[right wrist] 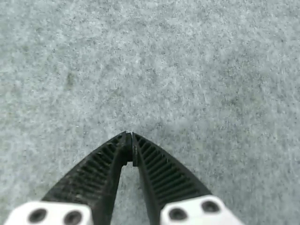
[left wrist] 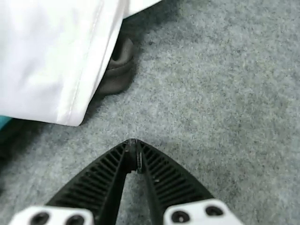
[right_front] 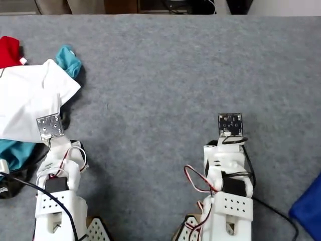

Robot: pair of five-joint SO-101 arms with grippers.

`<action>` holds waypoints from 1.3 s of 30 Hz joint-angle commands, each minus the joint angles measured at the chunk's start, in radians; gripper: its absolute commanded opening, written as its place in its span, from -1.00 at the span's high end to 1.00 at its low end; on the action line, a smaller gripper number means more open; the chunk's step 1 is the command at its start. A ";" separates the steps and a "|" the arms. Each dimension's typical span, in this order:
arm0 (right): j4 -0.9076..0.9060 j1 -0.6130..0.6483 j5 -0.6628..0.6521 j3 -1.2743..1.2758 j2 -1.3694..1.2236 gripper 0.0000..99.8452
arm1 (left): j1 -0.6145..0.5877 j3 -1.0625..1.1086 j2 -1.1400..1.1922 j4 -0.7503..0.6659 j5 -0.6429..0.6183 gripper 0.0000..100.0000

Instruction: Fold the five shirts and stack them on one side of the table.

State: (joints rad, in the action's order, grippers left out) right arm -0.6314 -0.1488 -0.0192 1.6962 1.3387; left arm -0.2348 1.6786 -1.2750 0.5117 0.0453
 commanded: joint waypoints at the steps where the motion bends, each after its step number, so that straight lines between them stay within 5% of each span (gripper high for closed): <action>1: -0.003 0.007 0.005 0.002 0.015 0.99 | -0.011 0.017 -0.010 0.005 -0.008 0.96; 13: -0.003 0.007 0.006 0.002 0.015 0.99 | -0.011 0.017 -0.010 0.005 -0.008 0.96; 25: -0.003 0.234 0.003 0.002 0.016 0.98 | -0.081 0.005 -0.012 -0.008 0.003 0.96; 32: -0.005 0.407 0.005 0.002 0.019 0.99 | -0.321 -0.321 -0.012 -0.055 0.176 0.96; 39: 0.141 0.421 0.009 -0.067 0.021 0.99 | -0.511 -0.537 -0.012 -0.061 0.489 0.96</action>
State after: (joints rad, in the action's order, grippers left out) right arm -0.5823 0.2593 -0.0207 1.6916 1.3387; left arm -0.6905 1.2566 -1.2750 0.4749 0.4411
